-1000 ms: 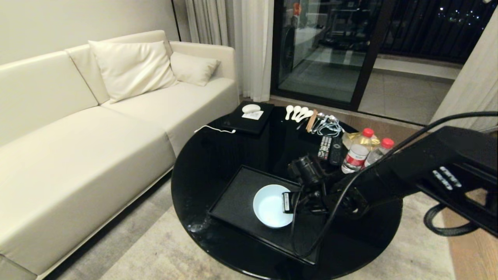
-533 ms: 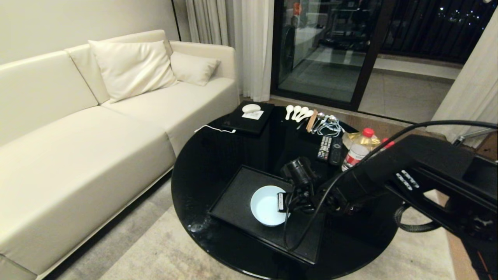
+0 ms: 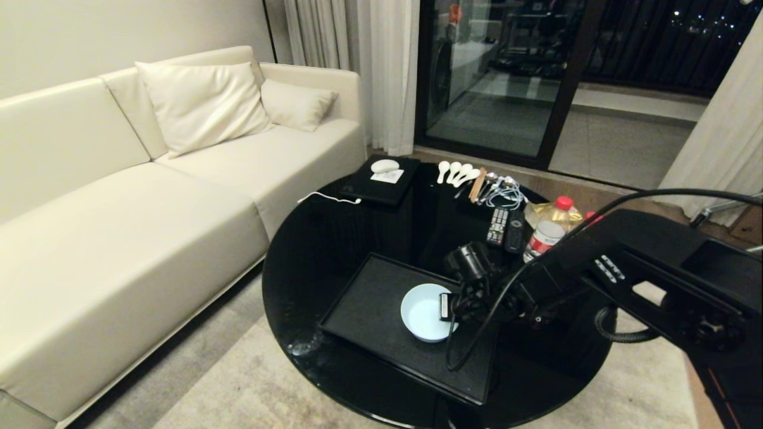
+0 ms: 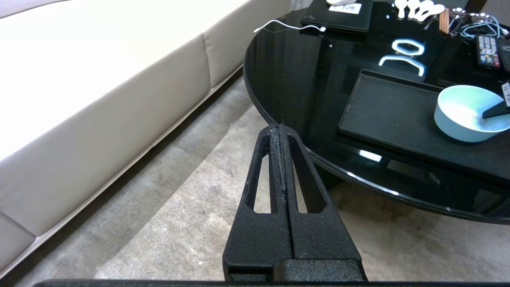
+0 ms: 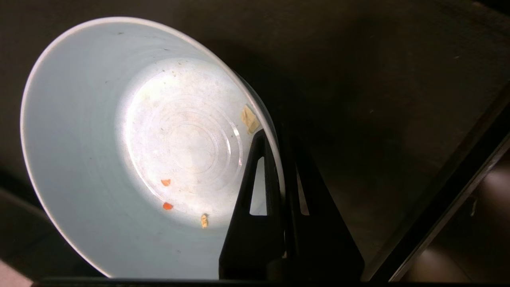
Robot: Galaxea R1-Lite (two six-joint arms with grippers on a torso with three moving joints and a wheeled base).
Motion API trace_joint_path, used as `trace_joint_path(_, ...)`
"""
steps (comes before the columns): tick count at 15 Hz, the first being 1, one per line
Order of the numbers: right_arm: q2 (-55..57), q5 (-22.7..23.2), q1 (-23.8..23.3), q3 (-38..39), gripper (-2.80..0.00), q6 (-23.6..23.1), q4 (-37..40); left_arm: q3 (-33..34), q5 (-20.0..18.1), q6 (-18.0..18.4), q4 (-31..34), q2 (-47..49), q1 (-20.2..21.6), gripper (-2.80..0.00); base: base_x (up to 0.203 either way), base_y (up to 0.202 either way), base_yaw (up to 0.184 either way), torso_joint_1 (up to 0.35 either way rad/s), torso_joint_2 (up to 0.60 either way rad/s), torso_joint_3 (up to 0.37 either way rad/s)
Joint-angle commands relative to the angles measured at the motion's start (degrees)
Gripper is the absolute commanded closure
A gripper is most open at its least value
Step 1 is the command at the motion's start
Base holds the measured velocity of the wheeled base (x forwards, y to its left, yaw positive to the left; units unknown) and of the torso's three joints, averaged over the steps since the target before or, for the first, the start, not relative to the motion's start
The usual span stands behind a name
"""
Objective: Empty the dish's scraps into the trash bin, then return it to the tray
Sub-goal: Put the bowl back to the table
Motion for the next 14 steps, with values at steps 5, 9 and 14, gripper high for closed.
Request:
trace_joint_path(5, 2.3, -0.1, -0.8, -1.8, 0.00, 1.9, -0.1, 0.0, 0.0, 0.0, 0.0, 0.0, 0.0, 0.00, 0.000, 0.000, 0.000, 0.000, 0.00, 0.000)
trace_joint_path(9, 2.9, -0.2, -0.9, -1.8, 0.00, 1.9, -0.1, 0.0, 0.0, 0.0, 0.0, 0.0, 0.0, 0.00, 0.000, 0.000, 0.000, 0.000, 0.00, 0.000)
trace_joint_path(14, 2.9, -0.3, -0.9, -1.8, 0.00, 1.8, 0.0, 0.0, 0.0, 0.0, 0.0, 0.0, 0.0, 0.00, 0.000, 0.000, 0.000, 0.000, 0.00, 0.000)
